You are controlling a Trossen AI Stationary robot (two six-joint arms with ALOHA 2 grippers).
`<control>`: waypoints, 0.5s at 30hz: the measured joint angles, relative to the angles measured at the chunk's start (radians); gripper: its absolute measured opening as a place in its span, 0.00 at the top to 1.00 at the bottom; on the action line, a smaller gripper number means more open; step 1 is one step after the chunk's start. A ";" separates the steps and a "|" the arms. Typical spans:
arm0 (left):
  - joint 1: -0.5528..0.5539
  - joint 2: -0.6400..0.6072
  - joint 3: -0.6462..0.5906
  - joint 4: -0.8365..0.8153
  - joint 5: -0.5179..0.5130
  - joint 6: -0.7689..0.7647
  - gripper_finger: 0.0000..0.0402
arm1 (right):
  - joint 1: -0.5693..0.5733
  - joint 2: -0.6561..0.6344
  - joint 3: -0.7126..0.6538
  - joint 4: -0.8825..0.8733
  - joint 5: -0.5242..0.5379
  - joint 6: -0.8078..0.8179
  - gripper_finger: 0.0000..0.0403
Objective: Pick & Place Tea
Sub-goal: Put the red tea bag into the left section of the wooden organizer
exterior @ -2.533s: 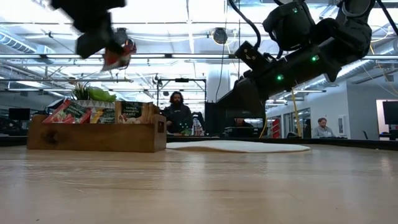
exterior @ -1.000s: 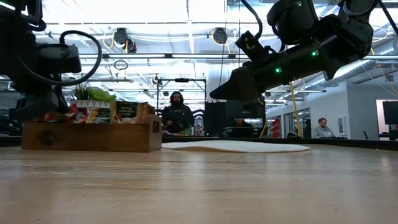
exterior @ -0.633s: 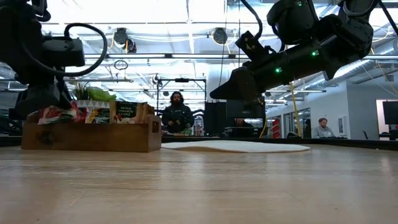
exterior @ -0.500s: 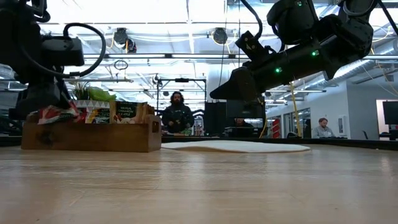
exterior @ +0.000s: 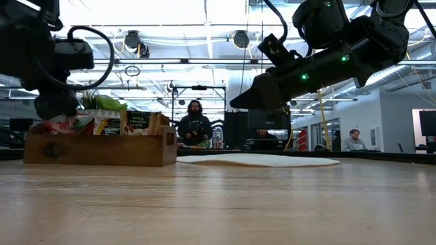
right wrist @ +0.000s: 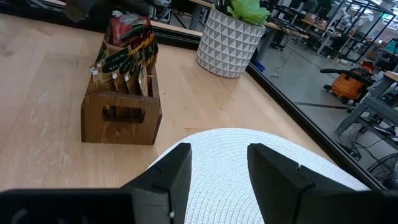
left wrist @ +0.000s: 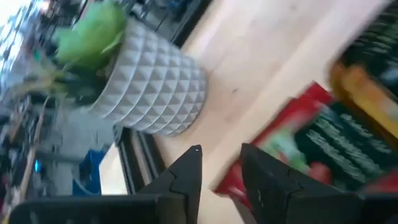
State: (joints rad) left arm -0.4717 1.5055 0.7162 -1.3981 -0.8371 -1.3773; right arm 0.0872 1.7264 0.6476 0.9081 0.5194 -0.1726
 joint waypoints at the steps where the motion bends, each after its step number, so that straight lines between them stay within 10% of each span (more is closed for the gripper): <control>1: 0.008 0.000 0.000 -0.009 0.001 -0.031 0.72 | 0.000 0.000 0.000 0.000 0.000 0.000 0.65; 15: 0.086 0.000 0.000 -0.012 0.109 -0.107 0.78 | 0.000 0.000 0.000 0.000 0.000 0.000 0.65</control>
State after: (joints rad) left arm -0.3855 1.5055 0.7162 -1.4096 -0.7279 -1.4848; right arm 0.0872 1.7264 0.6476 0.9081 0.5194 -0.1722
